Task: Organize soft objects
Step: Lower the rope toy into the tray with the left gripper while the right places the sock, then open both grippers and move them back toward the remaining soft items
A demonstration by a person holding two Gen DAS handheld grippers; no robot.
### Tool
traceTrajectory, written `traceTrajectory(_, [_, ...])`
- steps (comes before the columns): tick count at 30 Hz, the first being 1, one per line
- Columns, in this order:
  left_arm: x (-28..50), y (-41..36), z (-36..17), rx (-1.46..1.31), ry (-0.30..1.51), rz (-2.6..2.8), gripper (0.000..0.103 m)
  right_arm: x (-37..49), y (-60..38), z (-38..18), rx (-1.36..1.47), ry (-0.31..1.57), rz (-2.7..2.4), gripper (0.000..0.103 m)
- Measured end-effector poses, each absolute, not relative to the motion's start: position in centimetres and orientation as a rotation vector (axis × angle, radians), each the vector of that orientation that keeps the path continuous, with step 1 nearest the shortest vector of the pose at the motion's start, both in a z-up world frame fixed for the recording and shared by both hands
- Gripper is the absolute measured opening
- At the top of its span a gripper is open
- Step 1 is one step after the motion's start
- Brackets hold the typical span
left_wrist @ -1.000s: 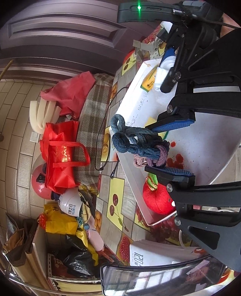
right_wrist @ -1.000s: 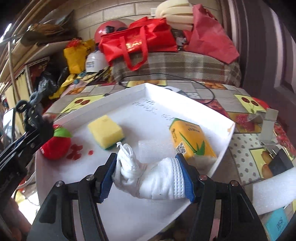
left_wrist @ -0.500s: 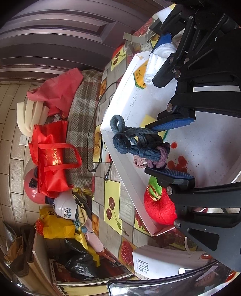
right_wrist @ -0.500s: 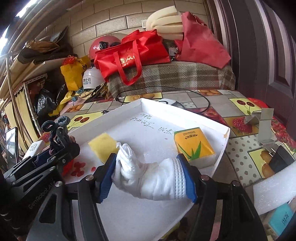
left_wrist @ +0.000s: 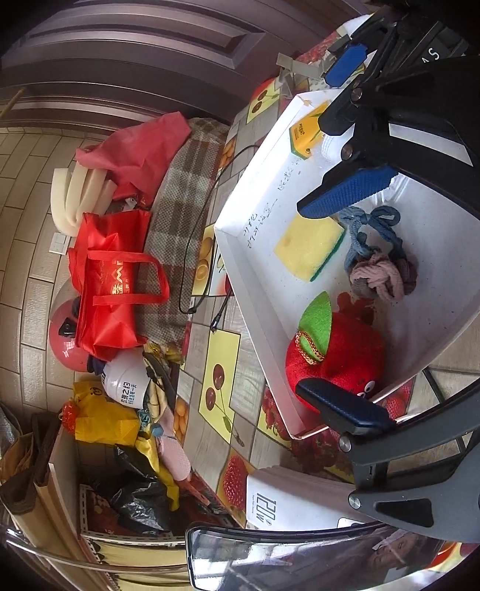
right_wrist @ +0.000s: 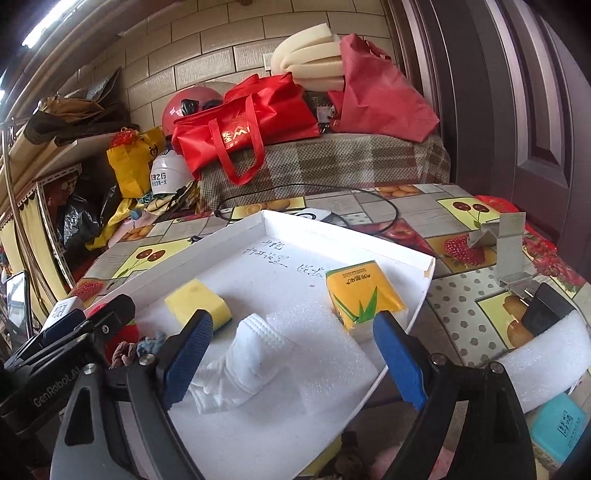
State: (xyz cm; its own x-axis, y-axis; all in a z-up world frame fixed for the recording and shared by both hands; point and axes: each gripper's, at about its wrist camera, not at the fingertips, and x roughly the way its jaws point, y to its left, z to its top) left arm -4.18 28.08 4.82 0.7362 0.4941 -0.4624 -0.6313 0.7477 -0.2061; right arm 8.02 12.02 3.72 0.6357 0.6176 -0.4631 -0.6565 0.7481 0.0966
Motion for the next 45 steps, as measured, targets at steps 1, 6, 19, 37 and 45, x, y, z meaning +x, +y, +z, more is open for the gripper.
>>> traceTrajectory(1, [-4.2, 28.0, 4.9, -0.364, 0.394, 0.636, 0.089, 8.0, 12.0, 3.7, -0.085, 0.493, 0.727, 0.089])
traceTrajectory(6, [-4.5, 27.8, 5.1, -0.350, 0.372, 0.645, 0.089, 7.4, 11.9, 3.9, -0.095, 0.460, 0.709, 0.089])
traceTrajectory(19, [-6.3, 26.2, 5.8, -0.294, 0.269, 0.681, 0.089, 4.7, 10.4, 4.7, -0.093, 0.327, 0.702, 0.092])
traceTrajectory(37, [-7.5, 20.1, 6.4, -0.135, 0.245, 0.548, 0.103, 0.5, 3.0, 4.9, -0.137, 0.259, 0.789, 0.103])
traceTrajectory(45, [-6.5, 15.0, 6.6, -0.081, 0.296, 0.307, 0.103, 5.2, -7.2, 5.2, -0.147, 0.284, 0.639, 0.103])
